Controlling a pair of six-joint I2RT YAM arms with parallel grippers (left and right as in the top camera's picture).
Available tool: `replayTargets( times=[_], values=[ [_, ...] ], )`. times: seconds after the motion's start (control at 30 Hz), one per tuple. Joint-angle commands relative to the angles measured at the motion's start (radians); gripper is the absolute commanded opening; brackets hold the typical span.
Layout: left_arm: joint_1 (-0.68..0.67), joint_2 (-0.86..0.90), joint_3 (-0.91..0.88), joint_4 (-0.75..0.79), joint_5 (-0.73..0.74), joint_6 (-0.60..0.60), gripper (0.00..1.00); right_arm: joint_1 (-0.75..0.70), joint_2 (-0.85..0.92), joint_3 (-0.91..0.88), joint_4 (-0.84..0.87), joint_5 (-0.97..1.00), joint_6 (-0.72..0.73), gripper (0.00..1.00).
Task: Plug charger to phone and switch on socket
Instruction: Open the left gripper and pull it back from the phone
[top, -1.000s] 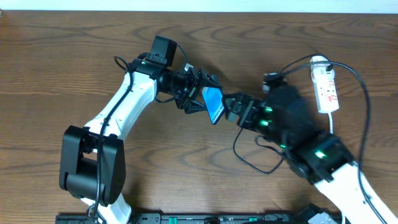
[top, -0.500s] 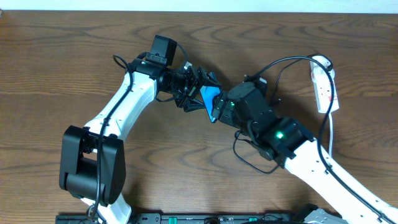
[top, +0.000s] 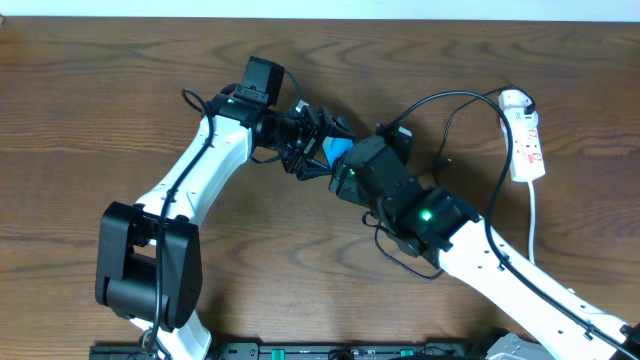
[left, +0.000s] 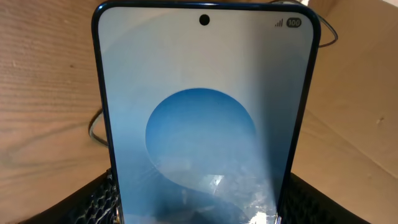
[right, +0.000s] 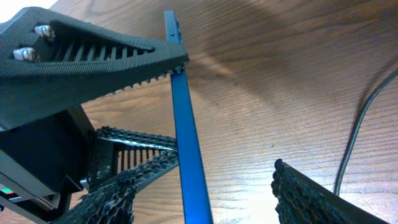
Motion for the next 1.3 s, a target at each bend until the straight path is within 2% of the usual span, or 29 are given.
replayTargets(
  times=[0.0,0.33,0.93,1.27],
  values=[
    [0.0,-0.019,0.006,0.006,0.05,-0.023,0.64,0.018,0.0,0.01,0.0,0.065,0.009,0.68],
    [0.0,-0.019,0.006,0.005,0.057,-0.023,0.64,0.031,0.002,0.01,0.007,0.066,0.01,0.47],
    [0.0,-0.019,0.006,0.005,0.089,-0.023,0.64,0.032,0.037,0.01,0.02,0.06,0.009,0.38],
    [0.0,-0.019,0.006,0.005,0.101,-0.023,0.64,0.032,0.049,0.01,0.042,0.06,0.009,0.25]
  ],
)
